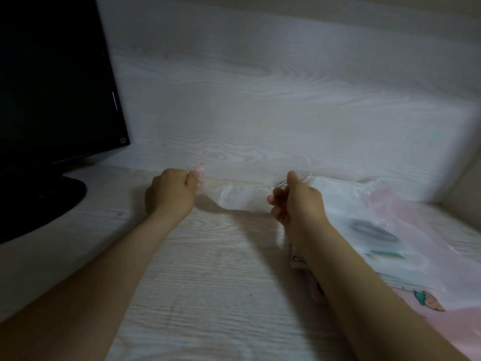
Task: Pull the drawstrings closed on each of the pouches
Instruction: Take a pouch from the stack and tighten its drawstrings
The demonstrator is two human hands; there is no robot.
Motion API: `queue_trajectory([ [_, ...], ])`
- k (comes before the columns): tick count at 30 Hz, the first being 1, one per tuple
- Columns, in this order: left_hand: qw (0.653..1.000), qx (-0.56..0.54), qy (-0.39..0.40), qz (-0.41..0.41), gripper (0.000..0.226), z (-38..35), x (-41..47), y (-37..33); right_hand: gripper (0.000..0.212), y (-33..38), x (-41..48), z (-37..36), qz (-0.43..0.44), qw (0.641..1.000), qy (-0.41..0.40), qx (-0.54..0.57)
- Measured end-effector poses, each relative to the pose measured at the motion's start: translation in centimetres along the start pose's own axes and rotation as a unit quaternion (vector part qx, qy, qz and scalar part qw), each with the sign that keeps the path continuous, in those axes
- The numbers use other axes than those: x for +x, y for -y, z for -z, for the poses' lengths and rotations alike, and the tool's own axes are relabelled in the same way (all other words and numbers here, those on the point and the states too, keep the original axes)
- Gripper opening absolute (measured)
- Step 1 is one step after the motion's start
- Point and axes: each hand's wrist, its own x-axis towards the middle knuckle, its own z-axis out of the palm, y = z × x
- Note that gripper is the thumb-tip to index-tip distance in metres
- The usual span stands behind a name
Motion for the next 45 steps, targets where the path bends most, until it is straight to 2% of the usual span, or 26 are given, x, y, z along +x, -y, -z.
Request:
queue_trajectory([
  [4, 0.998, 0.054, -0.014, 0.027, 0.053, 0.2, 0.3, 0.5, 0.029, 0.1, -0.3, 0.0, -0.01, 0.994, -0.011, 0.111],
  [7, 0.997, 0.059, -0.017, 0.054, 0.052, 0.3, 0.5, 0.3, 0.03, 0.1, -0.4, -0.1, 0.007, 0.99, -0.043, 0.132],
  [10, 0.998, 0.037, -0.035, 0.044, 0.057, 0.5, 0.0, -0.4, 0.038, 0.3, -0.3, 0.1, 0.05, 0.992, -0.057, 0.102],
  [13, 0.996, -0.068, -0.051, 0.007, 0.06, 1.2, -1.2, -1.1, 0.052, 0.7, -0.5, 0.5, 0.071, 0.995, -0.034, 0.068],
  [15, 0.994, -0.105, -0.029, 0.001, 0.045, 1.2, -1.5, -1.2, 0.053, 1.0, -0.9, 0.4, 0.077, 0.995, -0.008, 0.059],
  [18, 0.997, -0.027, -0.025, -0.061, 0.028, 0.3, -1.1, 0.0, 0.029, 0.9, -1.1, 0.0, 0.097, 0.995, 0.033, 0.021],
  [19, 0.996, 0.008, -0.027, -0.079, 0.02, -0.2, -1.0, 0.5, 0.037, 0.5, -0.9, 0.1, 0.121, 0.991, 0.018, -0.06],
  [20, 0.995, 0.043, -0.024, -0.091, 0.013, -0.6, -0.9, 0.8, 0.049, 0.1, -0.8, 0.2, 0.164, 0.97, -0.01, -0.178],
  [22, 0.99, 0.099, -0.008, -0.102, 0.014, -0.9, -0.9, 0.8, 0.064, -0.8, -0.6, 0.3, 0.248, 0.887, -0.04, -0.387],
  [25, 0.987, 0.113, -0.004, -0.118, 0.022, -0.8, -0.8, 1.0, 0.044, -1.5, -0.7, 0.5, 0.331, 0.791, -0.041, -0.512],
  [27, 0.989, 0.083, -0.003, -0.126, 0.023, -0.6, -0.8, 1.0, 0.02, -1.7, -0.7, 0.3, 0.345, 0.76, -0.035, -0.55],
  [28, 0.99, 0.068, -0.003, -0.12, 0.023, -0.5, -0.9, 0.8, 0.004, -1.7, -0.7, 0.3, 0.337, 0.757, -0.02, -0.559],
  [31, 0.996, -0.007, -0.01, -0.092, 0.028, -0.3, -1.3, -0.1, 0.044, -2.0, -0.5, 0.0, 0.313, 0.772, 0.048, -0.551],
  [34, 0.987, -0.112, 0.018, -0.111, 0.035, 0.0, -2.0, -1.2, 0.049, -2.1, -0.9, -0.5, 0.346, 0.755, 0.112, -0.545],
  [37, 0.971, -0.179, 0.08, -0.135, 0.036, 0.3, -2.3, -1.8, 0.049, -2.1, -1.1, -0.6, 0.339, 0.751, 0.154, -0.546],
  [40, 0.96, -0.193, 0.138, -0.148, 0.037, 0.1, -2.6, -2.3, 0.054, -2.3, -1.2, -0.4, 0.318, 0.733, 0.201, -0.567],
  [43, 0.963, -0.174, 0.139, -0.152, 0.038, 0.0, -2.7, -2.4, 0.065, -2.7, -1.0, -0.3, 0.32, 0.708, 0.233, -0.584],
  [45, 0.962, -0.184, 0.138, -0.146, 0.037, 0.0, -2.7, -2.4, 0.061, -3.1, -0.7, -0.4, 0.329, 0.704, 0.241, -0.581],
])
